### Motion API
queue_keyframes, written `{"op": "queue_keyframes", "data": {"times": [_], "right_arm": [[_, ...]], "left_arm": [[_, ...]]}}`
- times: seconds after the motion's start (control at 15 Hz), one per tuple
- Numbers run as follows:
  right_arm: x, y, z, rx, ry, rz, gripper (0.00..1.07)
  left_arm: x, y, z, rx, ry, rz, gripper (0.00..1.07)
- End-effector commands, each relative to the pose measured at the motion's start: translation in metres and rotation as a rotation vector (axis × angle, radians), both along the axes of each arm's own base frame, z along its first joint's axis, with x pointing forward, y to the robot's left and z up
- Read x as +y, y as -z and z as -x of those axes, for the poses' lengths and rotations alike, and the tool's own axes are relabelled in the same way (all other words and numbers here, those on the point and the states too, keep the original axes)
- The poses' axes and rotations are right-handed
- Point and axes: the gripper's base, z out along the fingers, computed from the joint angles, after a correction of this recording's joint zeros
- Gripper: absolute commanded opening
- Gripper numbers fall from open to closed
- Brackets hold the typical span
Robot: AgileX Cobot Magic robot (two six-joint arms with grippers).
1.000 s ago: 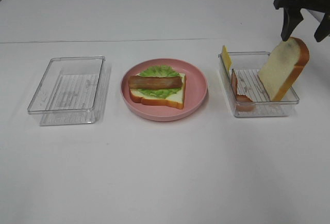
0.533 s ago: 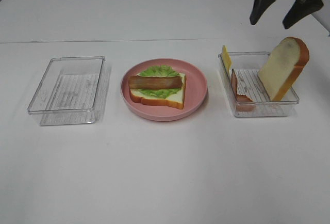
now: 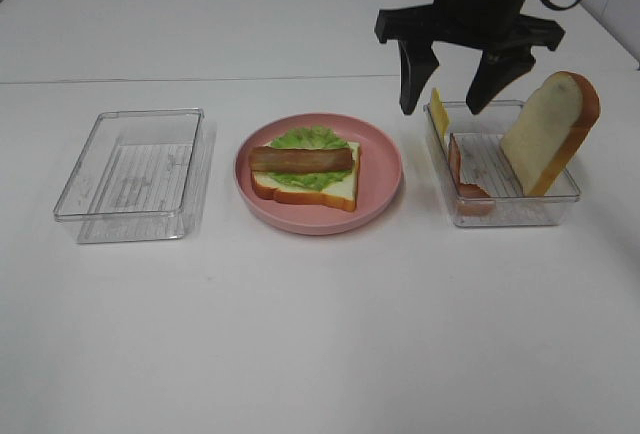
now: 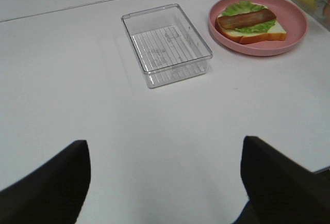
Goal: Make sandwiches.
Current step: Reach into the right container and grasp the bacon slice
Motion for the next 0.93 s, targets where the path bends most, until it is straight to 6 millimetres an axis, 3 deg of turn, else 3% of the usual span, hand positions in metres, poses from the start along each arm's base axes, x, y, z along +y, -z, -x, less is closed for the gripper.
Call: {"op": "queue_keyframes", "data": {"times": [0.07, 0.4, 0.53, 0.67, 0.93], "right_arm": [[-0.009, 0.016, 0.01, 0.08, 0.012, 0.081, 0.68], [-0.004, 0.049, -0.002, 0.091, 0.023, 0.073, 0.66], [-0.003, 0.061, -0.006, 0.101, 0.021, 0.088, 0.6], [-0.004, 0.068, -0.009, 0.091, 0.02, 0.104, 0.46], [-0.005, 0.068, -0.01, 0.077, 0.019, 0.117, 0.02]], "left_arm": [[0.001, 0.001, 0.002, -0.025, 0.001, 0.005, 0.77], [0.001, 0.001, 0.002, -0.025, 0.001, 0.005, 0.77], [0.001, 0.001, 0.002, -0.025, 0.001, 0.005, 0.77], [0.001, 0.001, 0.002, -0.025, 0.001, 0.005, 0.77], [0.001, 0.001, 0.002, -0.025, 0.001, 0.005, 0.77]]}}
